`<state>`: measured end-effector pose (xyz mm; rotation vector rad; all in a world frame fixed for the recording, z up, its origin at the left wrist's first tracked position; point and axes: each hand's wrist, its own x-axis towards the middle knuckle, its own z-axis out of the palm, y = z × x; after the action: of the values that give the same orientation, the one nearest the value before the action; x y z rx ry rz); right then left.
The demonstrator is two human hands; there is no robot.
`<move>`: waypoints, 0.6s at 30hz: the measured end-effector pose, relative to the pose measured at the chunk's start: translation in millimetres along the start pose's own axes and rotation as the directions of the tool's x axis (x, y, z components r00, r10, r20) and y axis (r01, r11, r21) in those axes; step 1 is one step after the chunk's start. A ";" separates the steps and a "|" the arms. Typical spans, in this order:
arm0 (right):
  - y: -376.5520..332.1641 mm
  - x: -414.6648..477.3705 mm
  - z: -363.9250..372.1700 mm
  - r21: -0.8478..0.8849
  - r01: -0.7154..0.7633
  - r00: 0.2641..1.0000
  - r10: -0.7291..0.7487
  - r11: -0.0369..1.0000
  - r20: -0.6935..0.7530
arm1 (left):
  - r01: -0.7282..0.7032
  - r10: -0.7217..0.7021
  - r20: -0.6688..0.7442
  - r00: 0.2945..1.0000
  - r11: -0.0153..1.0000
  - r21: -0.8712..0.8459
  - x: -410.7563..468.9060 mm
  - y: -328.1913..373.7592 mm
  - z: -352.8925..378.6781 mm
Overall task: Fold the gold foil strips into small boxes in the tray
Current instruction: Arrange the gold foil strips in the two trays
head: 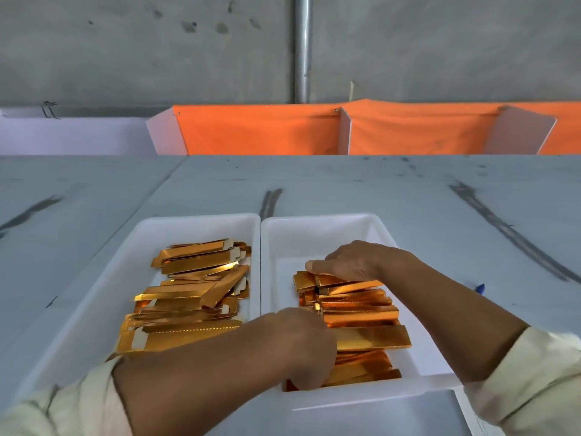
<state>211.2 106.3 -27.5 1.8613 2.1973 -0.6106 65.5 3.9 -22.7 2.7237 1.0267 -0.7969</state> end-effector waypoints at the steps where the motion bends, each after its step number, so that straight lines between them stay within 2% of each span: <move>1: 1.3 -0.4 -0.1 0.006 0.000 1.000 0.000 1.000 0.001 | 0.000 0.000 0.009 1.000 0.999 -0.047 2.5 0.8 0.5; 4: 3.6 -0.9 -0.2 0.037 -0.005 1.000 0.004 0.999 0.009 | 0.062 -0.037 0.089 0.995 0.955 -0.291 11.0 3.5 -0.4; 8: 4.9 -1.5 -0.6 -0.001 0.007 1.000 -0.007 1.000 0.025 | 0.160 -0.081 0.158 0.984 0.790 -0.592 18.7 10.7 -0.4; 9: 5.5 -2.2 -0.9 -0.001 0.007 1.000 -0.007 1.000 0.029 | 0.169 -0.095 0.151 0.984 0.769 -0.617 16.7 11.3 -0.9; 12: 7.3 -4.4 -1.4 -0.008 0.019 0.999 -0.018 1.000 0.034 | 0.224 -0.181 0.132 0.975 0.813 -0.538 10.2 6.2 -8.5; 15: 7.5 -5.6 -1.0 -0.011 0.018 0.999 -0.018 1.000 0.036 | 0.278 -0.104 0.324 0.940 0.786 -0.553 8.6 5.6 -13.6; 17: 7.7 -6.2 -0.4 -0.005 0.022 0.999 -0.022 1.000 0.036 | 0.254 -0.076 0.306 0.949 0.760 -0.598 9.1 10.3 -14.1; 18: 8.0 -6.6 0.3 -0.004 0.026 0.999 -0.026 1.000 0.039 | 0.250 -0.086 0.272 0.958 0.715 -0.653 11.4 13.0 -12.2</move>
<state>220.3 101.3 -26.6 1.8058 2.1990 -0.6404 86.3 4.2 -19.1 1.8844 1.2241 -0.5675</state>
